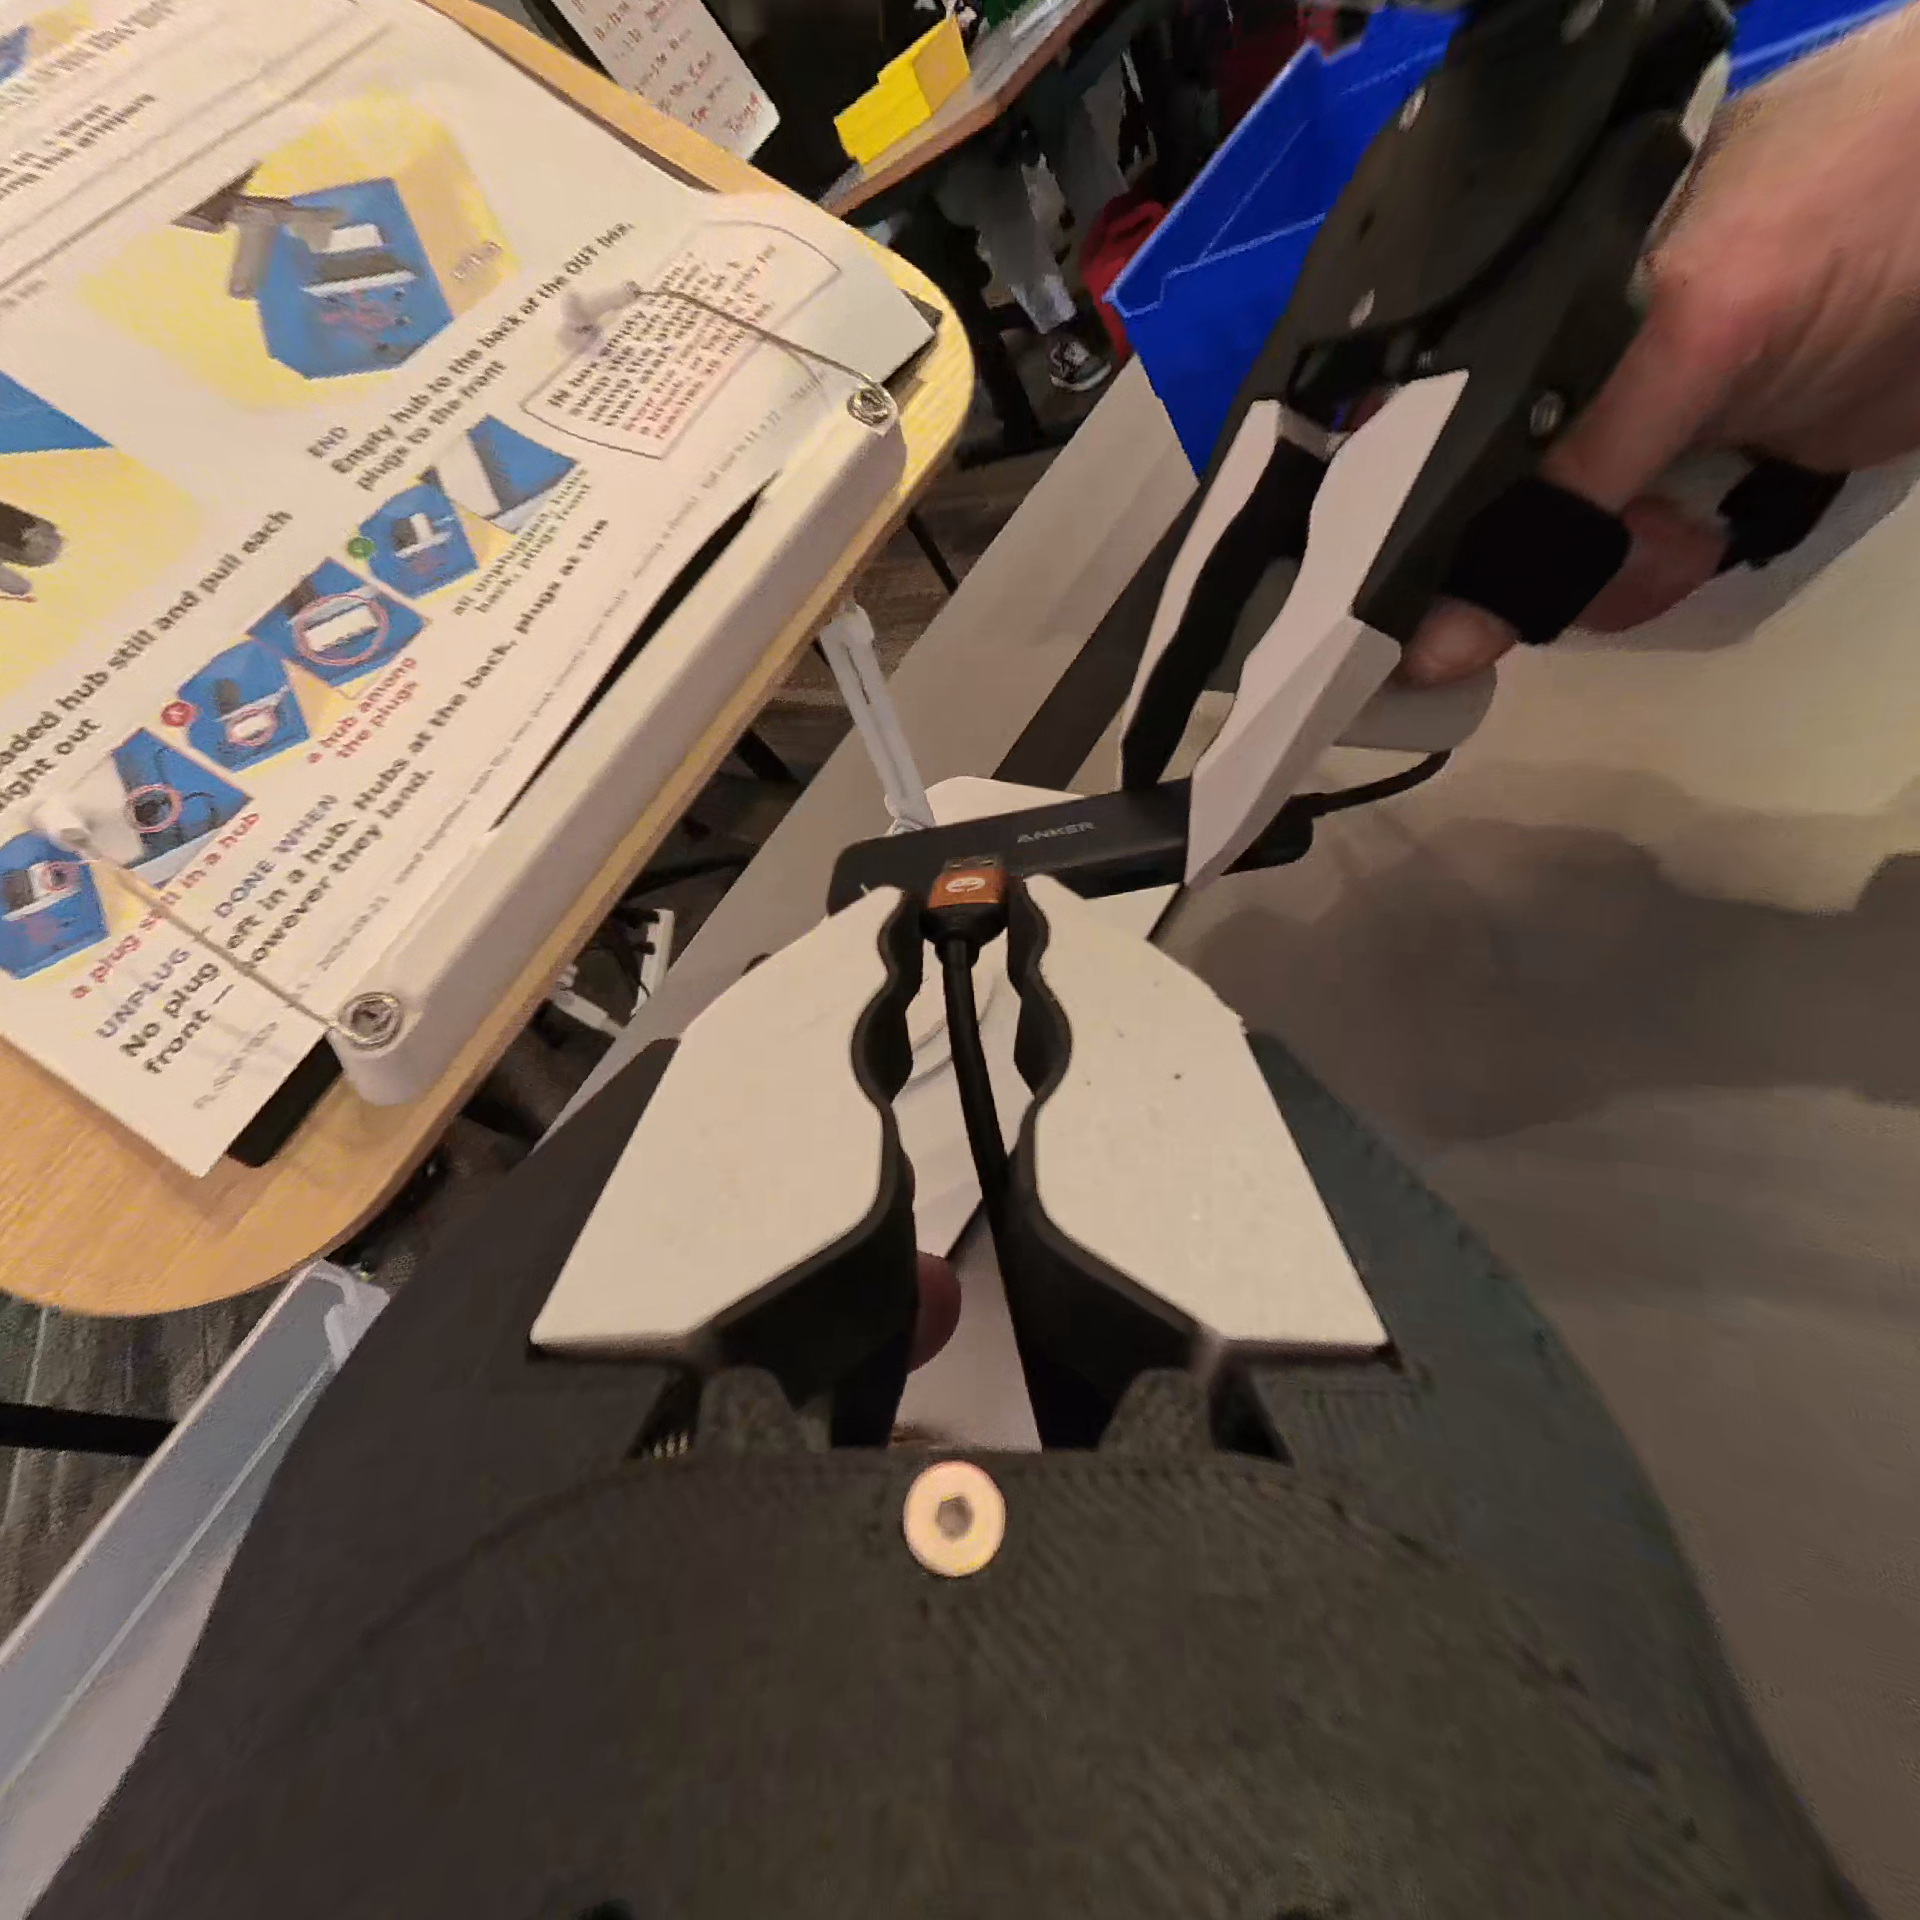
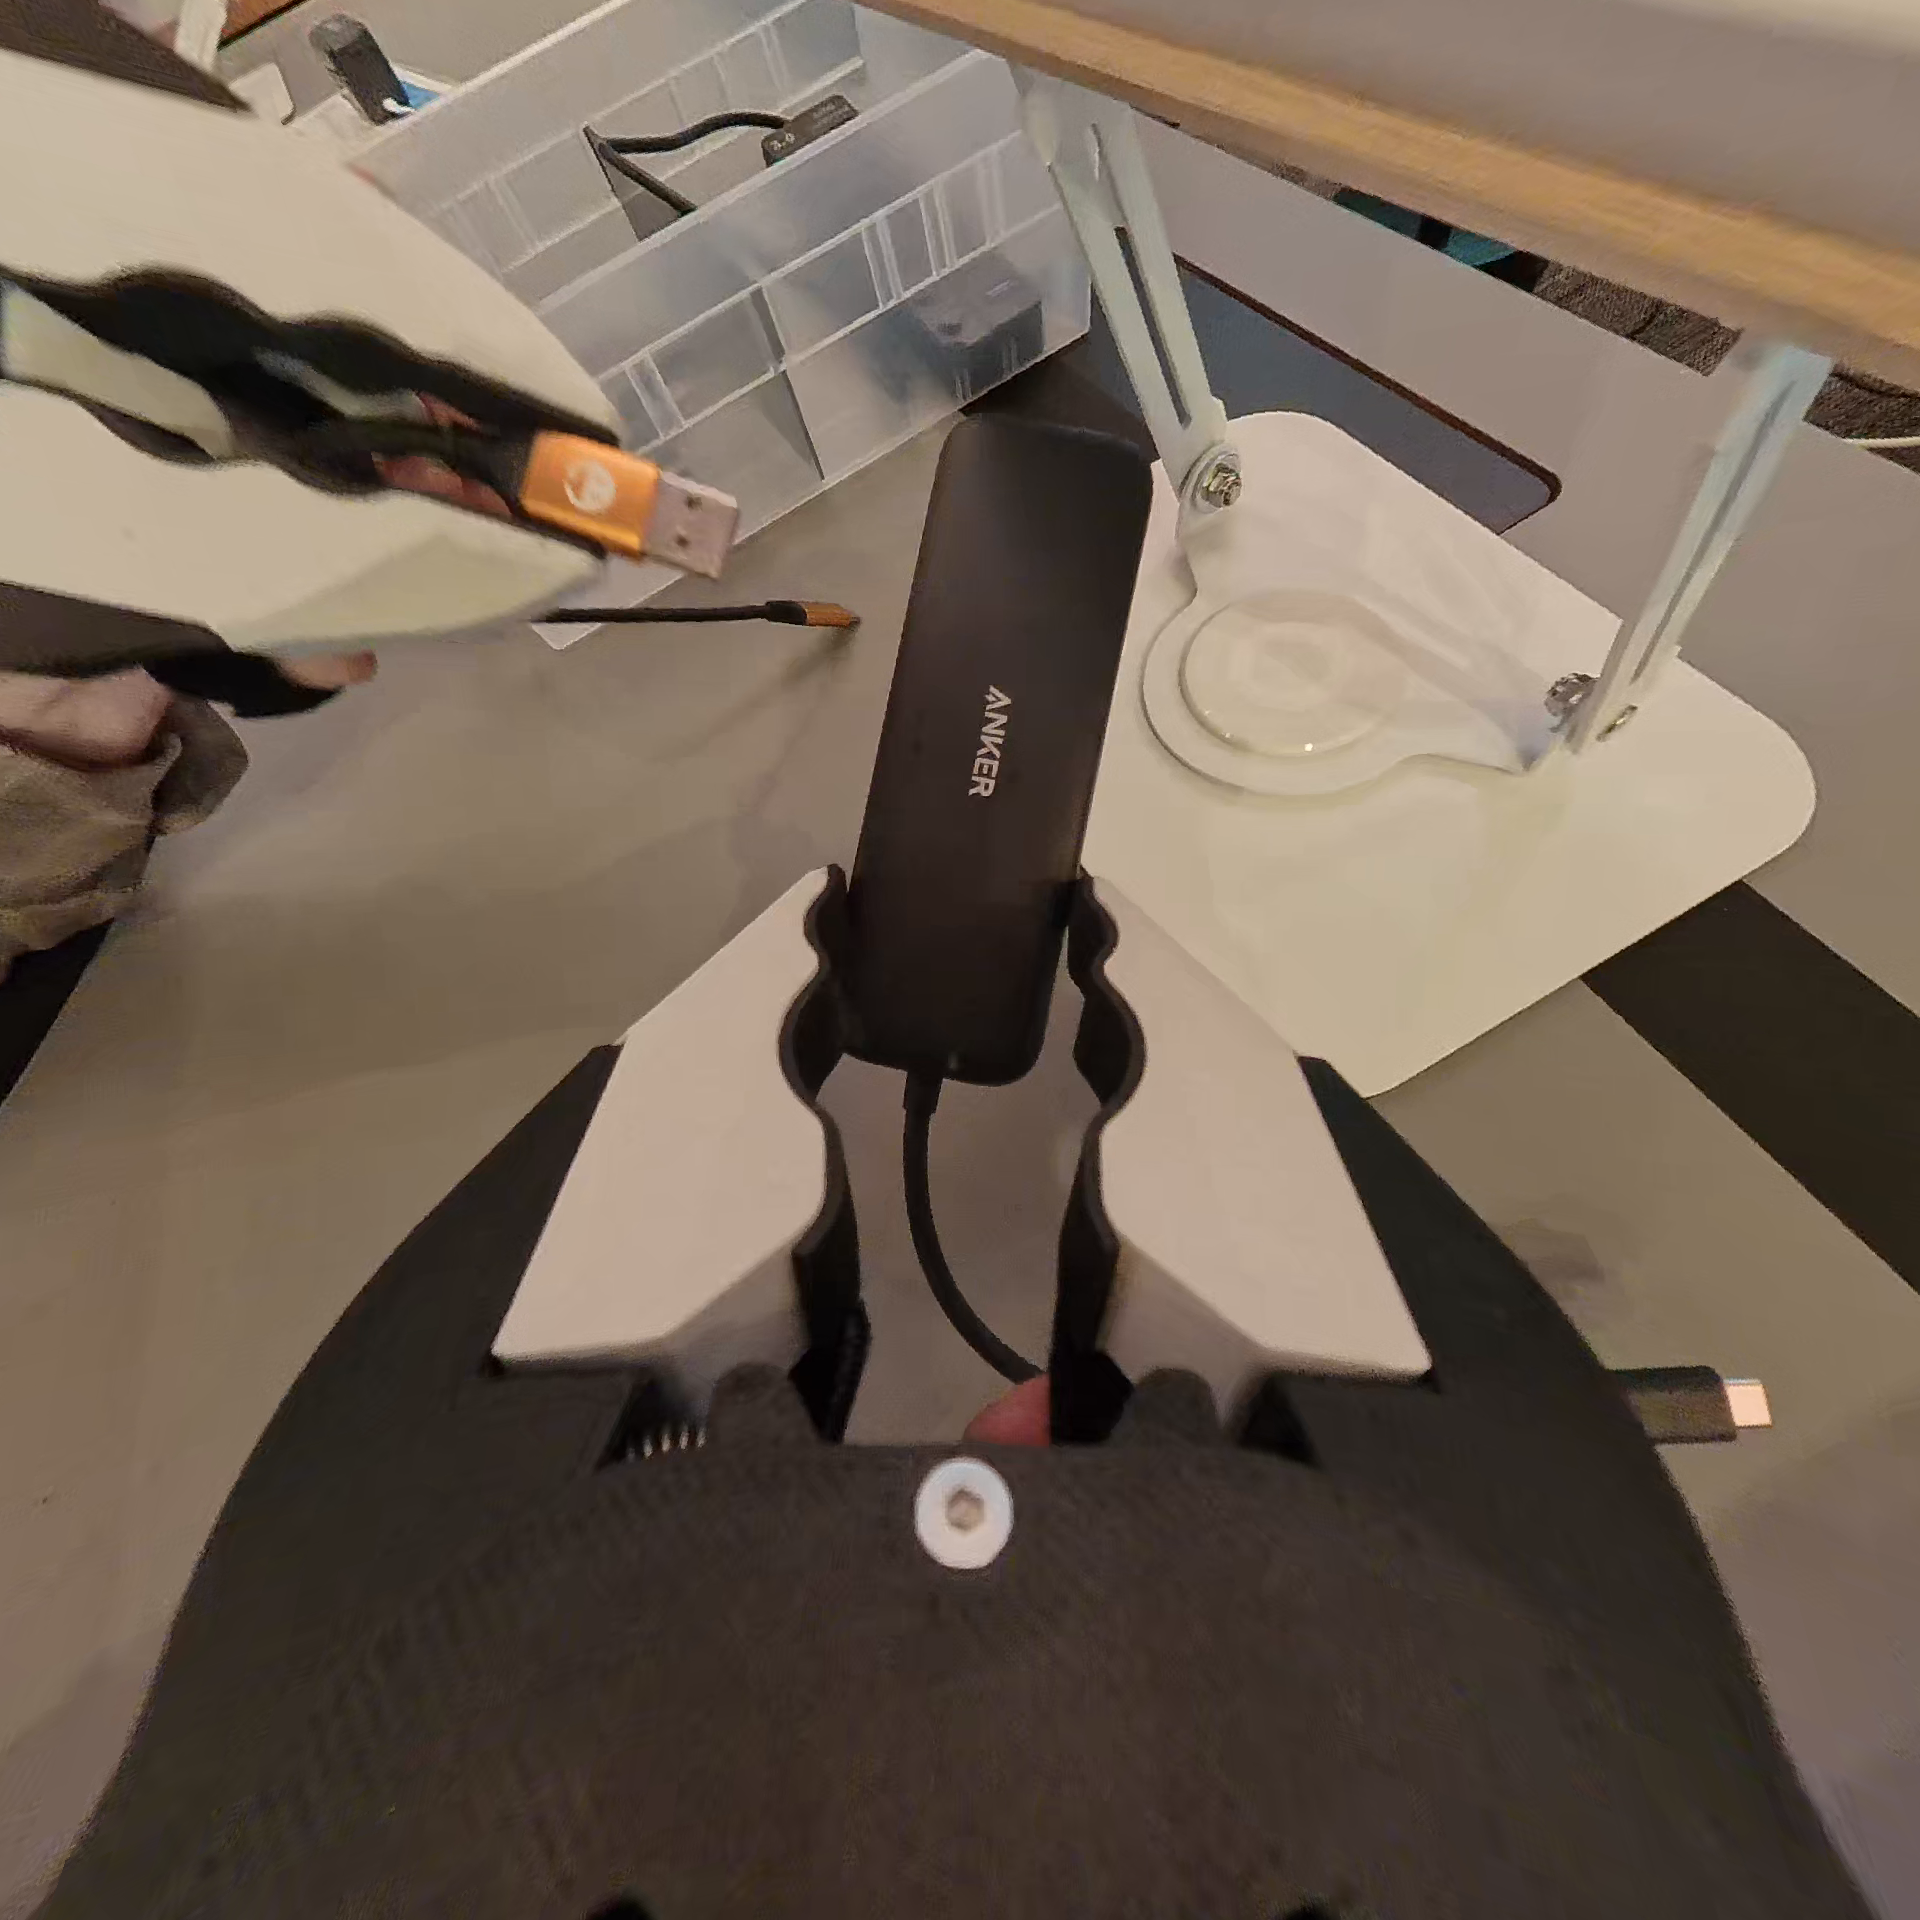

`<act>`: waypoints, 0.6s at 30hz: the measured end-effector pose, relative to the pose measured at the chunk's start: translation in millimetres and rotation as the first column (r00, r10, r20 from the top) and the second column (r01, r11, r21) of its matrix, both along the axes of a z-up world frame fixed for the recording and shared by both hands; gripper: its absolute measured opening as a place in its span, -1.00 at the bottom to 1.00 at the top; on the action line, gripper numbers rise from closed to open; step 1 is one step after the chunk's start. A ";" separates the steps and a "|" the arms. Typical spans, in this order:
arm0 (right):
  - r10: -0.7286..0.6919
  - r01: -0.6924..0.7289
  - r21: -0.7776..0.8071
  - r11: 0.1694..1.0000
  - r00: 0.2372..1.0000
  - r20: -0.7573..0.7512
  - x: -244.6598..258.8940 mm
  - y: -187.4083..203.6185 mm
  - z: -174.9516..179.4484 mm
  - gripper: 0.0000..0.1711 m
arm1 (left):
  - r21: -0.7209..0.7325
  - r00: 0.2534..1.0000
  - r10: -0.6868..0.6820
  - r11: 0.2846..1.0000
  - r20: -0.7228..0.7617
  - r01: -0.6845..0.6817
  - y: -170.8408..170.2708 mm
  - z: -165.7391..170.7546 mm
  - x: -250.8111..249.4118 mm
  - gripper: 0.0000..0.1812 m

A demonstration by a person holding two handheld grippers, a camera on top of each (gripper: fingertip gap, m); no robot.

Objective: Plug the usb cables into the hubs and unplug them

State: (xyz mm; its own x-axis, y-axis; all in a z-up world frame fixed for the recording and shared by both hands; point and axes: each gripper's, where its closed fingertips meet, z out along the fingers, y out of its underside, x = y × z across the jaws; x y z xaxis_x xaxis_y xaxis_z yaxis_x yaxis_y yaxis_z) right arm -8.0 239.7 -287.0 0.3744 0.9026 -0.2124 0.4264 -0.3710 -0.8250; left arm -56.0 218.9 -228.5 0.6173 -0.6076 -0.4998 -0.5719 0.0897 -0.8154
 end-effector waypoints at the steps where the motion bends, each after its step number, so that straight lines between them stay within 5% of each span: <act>1: -0.004 0.004 -0.001 1.000 1.000 -0.002 0.0 0.3 1.1 -0.53 | 0.001 1.000 -0.003 1.000 -0.003 0.003 -0.2 -3.0 3.6 -0.83; 18: -0.028 0.029 0.003 1.000 0.999 -0.047 -8.3 1.1 11.0 -0.53 | 0.034 0.992 0.123 0.992 0.020 -0.123 14.9 -22.7 6.1 -0.83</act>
State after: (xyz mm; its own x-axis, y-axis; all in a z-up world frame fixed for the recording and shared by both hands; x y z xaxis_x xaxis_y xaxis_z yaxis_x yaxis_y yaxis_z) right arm -16.3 240.8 -276.0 0.3897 0.8926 -0.2267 0.3767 -0.3791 -0.8452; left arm -49.9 233.9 -251.2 0.6951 -0.5086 -0.5082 -0.5661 0.0486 -0.8229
